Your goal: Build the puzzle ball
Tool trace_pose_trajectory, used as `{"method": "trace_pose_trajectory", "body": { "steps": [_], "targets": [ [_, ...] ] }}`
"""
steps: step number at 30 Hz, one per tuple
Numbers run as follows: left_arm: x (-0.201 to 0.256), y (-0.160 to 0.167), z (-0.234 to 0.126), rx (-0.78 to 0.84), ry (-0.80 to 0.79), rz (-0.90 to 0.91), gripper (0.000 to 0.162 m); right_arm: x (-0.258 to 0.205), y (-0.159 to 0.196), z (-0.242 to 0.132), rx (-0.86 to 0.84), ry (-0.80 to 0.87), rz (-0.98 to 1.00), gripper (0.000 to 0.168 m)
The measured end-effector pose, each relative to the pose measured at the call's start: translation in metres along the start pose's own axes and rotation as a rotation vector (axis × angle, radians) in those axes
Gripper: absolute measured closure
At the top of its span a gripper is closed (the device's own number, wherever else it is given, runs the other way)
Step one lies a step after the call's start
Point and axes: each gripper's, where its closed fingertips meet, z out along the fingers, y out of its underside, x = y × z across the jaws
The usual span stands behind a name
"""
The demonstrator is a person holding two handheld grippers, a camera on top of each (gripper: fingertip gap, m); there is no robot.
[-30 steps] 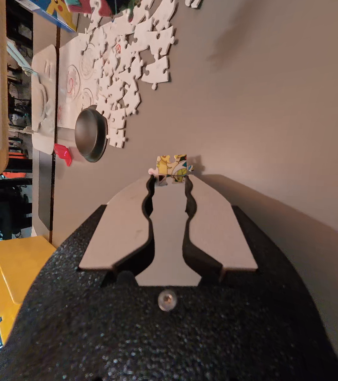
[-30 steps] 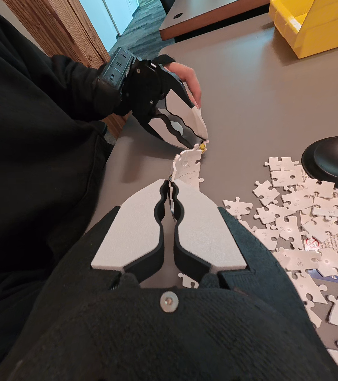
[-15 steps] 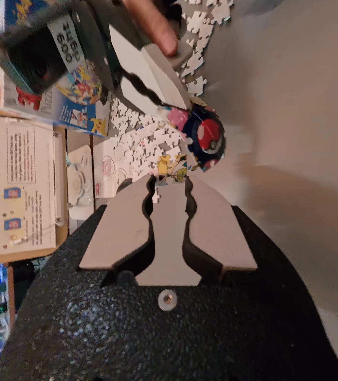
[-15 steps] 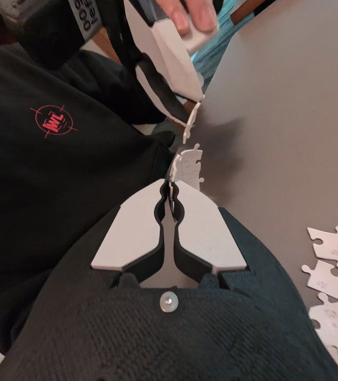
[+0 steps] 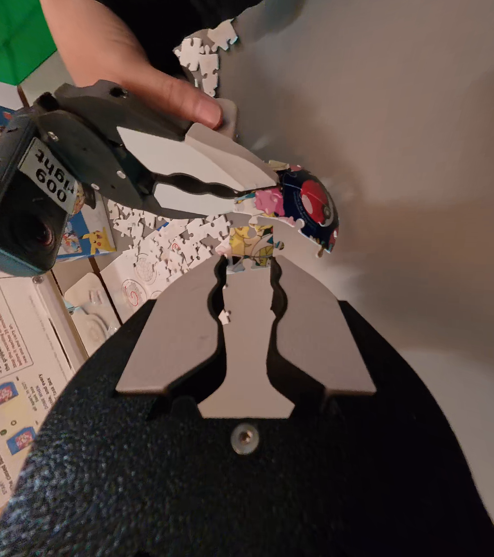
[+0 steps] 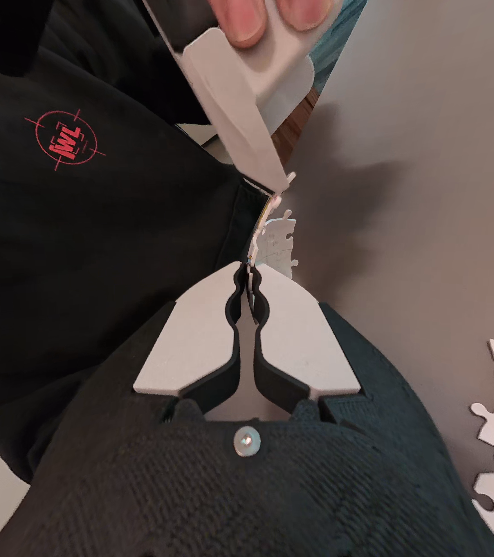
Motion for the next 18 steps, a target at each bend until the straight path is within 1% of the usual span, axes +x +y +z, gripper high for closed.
{"method": "trace_pose_trajectory", "body": {
  "steps": [1, 7, 18],
  "targets": [
    [0.0004, -0.001, 0.0005, 0.002, 0.007, 0.008, 0.135, -0.0001, 0.0008, -0.0002, -0.004, 0.002, -0.001, 0.166],
    [0.003, -0.0067, 0.0019, 0.02, 0.048, 0.029, 0.135, 0.0007, 0.0006, 0.0011, -0.013, 0.014, -0.011, 0.166],
    [0.0054, -0.0038, 0.01, -0.042, 0.101, 0.073, 0.135, 0.0042, 0.006, 0.0034, -0.058, 0.049, -0.008, 0.165]
  ]
}}
